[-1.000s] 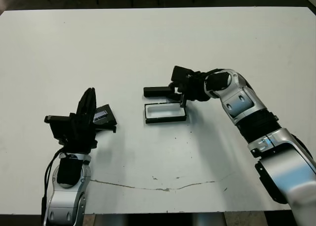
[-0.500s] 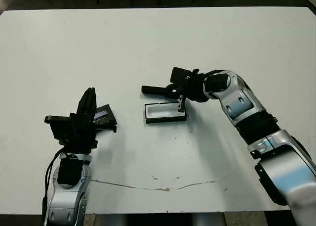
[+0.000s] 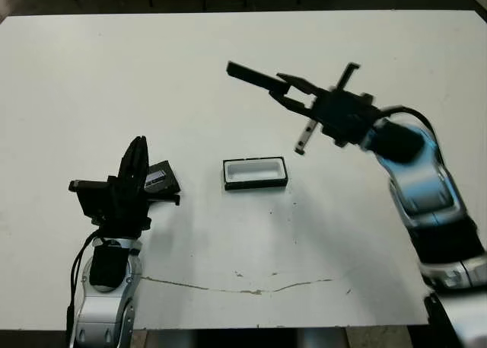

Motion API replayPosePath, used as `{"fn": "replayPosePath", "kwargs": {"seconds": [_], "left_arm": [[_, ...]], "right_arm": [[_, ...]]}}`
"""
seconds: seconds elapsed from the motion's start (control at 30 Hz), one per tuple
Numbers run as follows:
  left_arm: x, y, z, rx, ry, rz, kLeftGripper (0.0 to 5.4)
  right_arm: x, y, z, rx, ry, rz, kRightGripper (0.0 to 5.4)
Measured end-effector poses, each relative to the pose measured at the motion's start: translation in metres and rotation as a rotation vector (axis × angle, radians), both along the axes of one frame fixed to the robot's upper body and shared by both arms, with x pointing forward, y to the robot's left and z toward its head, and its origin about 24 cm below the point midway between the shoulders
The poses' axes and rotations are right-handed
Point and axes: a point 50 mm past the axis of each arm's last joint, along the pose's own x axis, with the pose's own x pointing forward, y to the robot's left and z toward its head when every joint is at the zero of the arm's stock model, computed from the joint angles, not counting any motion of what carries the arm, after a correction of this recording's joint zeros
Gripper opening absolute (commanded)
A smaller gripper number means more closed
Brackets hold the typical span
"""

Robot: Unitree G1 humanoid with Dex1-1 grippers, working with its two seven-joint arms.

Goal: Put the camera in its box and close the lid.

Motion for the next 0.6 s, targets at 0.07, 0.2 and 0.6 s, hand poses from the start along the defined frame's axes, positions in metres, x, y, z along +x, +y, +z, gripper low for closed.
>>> {"fn": "replayPosePath", "kwargs": {"seconds": [0.07, 0.2, 0.6], "left_arm": [[0.000, 0.000, 0.000, 0.001, 0.000, 0.000, 0.00], [0.000, 0.000, 0.000, 0.001, 0.000, 0.000, 0.00], [0.000, 0.000, 0.000, 0.003, -0.003, -0.006, 0.00]], "right_arm": [[-0.010, -0.002, 0.002, -0.017, -0.105, 0.033, 0.01], [-0.026, -0.004, 0.002, -0.179, -0.334, 0.095, 0.01], [-0.041, -0.003, -0.019, -0.478, -0.571, 0.180, 0.01]]}}
